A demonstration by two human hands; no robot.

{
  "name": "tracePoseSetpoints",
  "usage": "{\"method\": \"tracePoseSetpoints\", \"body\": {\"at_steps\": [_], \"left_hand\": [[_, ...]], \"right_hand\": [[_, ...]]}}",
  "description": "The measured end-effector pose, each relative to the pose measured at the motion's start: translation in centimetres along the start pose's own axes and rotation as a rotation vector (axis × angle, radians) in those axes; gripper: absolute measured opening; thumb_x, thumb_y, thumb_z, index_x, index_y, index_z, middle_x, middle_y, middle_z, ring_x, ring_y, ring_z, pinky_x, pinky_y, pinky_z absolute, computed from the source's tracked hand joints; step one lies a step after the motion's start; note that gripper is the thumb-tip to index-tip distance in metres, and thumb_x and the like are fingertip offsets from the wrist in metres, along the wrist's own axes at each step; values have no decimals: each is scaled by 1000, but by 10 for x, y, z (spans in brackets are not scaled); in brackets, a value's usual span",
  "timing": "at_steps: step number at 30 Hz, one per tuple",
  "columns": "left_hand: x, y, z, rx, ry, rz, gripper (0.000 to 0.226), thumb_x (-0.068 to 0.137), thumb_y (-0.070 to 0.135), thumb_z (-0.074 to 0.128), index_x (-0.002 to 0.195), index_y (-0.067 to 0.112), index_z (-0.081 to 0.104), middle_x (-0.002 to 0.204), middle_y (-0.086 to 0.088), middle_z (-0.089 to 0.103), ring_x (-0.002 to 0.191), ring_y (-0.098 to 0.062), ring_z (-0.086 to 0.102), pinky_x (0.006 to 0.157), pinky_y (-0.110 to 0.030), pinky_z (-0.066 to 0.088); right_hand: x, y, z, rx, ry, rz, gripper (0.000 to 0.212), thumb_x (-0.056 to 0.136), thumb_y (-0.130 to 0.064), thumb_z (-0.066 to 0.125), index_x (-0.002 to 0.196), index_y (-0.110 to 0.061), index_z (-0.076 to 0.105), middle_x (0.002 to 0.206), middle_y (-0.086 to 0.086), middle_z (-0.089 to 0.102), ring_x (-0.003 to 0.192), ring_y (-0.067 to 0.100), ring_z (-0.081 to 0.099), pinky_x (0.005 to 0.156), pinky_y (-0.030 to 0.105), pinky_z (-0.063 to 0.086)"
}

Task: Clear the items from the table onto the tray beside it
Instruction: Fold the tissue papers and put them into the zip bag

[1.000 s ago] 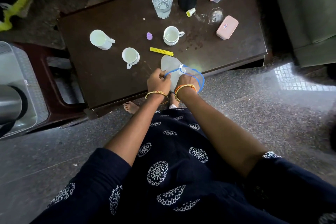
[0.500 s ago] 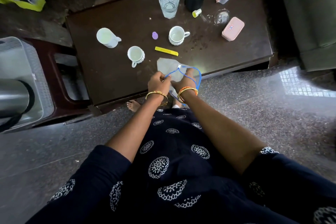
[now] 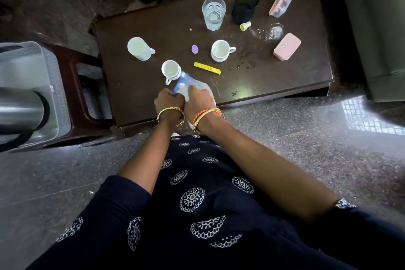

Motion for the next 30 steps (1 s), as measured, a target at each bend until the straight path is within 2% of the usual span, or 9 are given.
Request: {"method": "tracePoseSetpoints", "body": {"at_steps": [2, 5, 8, 13, 16, 19, 23, 26, 30], "left_hand": [[1, -1, -8, 21, 73, -2, 20, 85, 13, 50, 96, 1, 61, 111, -24, 64, 106, -43, 57, 84, -40, 46], [2, -10, -19, 78, 160, -73, 28, 83, 14, 50, 106, 6, 61, 115, -22, 63, 108, -43, 57, 86, -42, 48], [5, -18, -37, 108, 270, -86, 21, 81, 13, 51, 99, 5, 61, 111, -23, 64, 103, -43, 60, 82, -44, 50], [20, -32, -54, 187, 390, 37, 11, 80, 11, 52, 85, 2, 56, 101, -23, 65, 95, -43, 60, 72, -44, 48], [42, -38, -28, 201, 310, 47, 12, 81, 12, 54, 86, 2, 58, 100, -23, 66, 96, -42, 61, 72, -42, 48], [68, -45, 24, 202, 128, 2, 25, 87, 14, 52, 106, -1, 55, 114, -25, 62, 109, -41, 57, 85, -45, 47], [95, -44, 96, 171, -100, -49, 43, 96, 23, 44, 132, 1, 38, 135, -23, 47, 124, -41, 47, 99, -47, 40], [104, -34, 136, 303, -221, 87, 47, 100, 17, 34, 142, -1, 25, 151, -23, 25, 140, -38, 26, 112, -45, 25], [112, -18, 168, 410, -325, 253, 52, 97, 9, 34, 146, 3, 17, 155, -25, 9, 146, -38, 3, 117, -46, 14]], "right_hand": [[-3, -6, -17, 85, 94, -12, 34, 87, -6, 49, 120, -4, 48, 108, 25, 60, 99, 41, 57, 78, 35, 45], [0, 5, -41, 245, 152, 44, 44, 81, -2, 49, 124, -8, 46, 110, 22, 61, 100, 40, 57, 77, 31, 44], [6, 37, -64, 347, 252, 166, 36, 81, -4, 53, 117, -6, 54, 112, 16, 64, 102, 34, 59, 71, 17, 37], [20, 89, -79, 468, 345, 354, 32, 82, -7, 56, 114, -6, 61, 113, 12, 67, 102, 29, 62, 80, 28, 47], [33, 103, -74, 555, 346, 403, 35, 84, -6, 58, 119, -5, 58, 115, 11, 65, 97, 22, 60, 77, 27, 48], [46, 114, -66, 521, 361, 442, 36, 84, -7, 59, 120, -5, 57, 117, 11, 64, 90, 17, 55, 74, 24, 46], [59, 135, -52, 424, 333, 463, 28, 82, -8, 60, 110, -5, 61, 98, 8, 64, 84, 21, 58, 70, 24, 46], [64, 150, -41, 372, 300, 466, 21, 79, -6, 62, 100, -7, 64, 88, 8, 62, 80, 25, 58, 72, 30, 49], [70, 164, -29, 469, 275, 529, 26, 79, -5, 63, 104, -2, 63, 91, 14, 63, 86, 31, 61, 78, 42, 53]]}}
Point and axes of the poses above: each hand's wrist, its own x-axis towards the middle knuckle, its own z-axis out of the palm, y = z × x, the point moved 5 cm from there along x, towards the middle knuckle
